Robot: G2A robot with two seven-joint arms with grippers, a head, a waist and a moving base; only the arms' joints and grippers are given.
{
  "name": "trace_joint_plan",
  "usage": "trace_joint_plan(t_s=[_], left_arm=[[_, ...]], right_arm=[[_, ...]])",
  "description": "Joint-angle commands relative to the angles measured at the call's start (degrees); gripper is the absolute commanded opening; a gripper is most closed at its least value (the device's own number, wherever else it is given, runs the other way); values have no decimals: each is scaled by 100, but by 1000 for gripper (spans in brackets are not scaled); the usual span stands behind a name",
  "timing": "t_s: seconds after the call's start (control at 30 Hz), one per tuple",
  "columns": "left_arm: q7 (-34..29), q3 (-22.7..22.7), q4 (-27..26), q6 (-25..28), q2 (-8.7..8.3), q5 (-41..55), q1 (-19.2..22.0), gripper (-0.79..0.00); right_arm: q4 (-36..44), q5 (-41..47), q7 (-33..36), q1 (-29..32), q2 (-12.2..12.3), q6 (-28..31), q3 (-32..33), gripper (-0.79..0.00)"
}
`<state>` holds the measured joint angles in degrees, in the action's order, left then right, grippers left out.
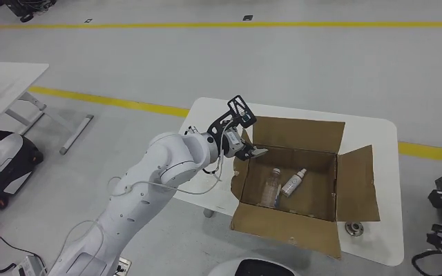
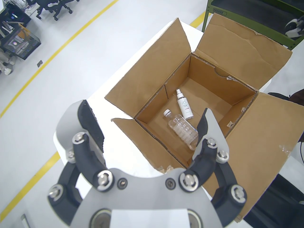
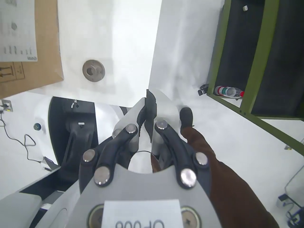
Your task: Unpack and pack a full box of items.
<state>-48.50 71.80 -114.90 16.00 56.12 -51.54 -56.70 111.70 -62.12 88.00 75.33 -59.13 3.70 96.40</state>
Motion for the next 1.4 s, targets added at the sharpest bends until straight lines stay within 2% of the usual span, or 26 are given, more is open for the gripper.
trace_joint_plan(t_s=[0.0,0.03,0.13,0.4,0.73,1.37], left_arm=[[0,0,0,0,0,0,0,0],[0,0,0,0,0,0,0,0],[0,0,0,0,0,0,0,0],[0,0,0,0,0,0,0,0],[0,0,0,0,0,0,0,0],[0,0,0,0,0,0,0,0]], right_arm=[[-138,-84,0,-75,10,17,-324,-733],[-195,-215,0,-138,17,-11,-481,-742],[-298,-266,0,-373,8,-146,-978,-622],[-993,-334,0,-1004,-47,-486,-2002,-493],[-1945,-262,-3,-1576,-176,-560,-2870,-437],[-3166,-168,-489,-2136,-425,-648,-3611,-449]])
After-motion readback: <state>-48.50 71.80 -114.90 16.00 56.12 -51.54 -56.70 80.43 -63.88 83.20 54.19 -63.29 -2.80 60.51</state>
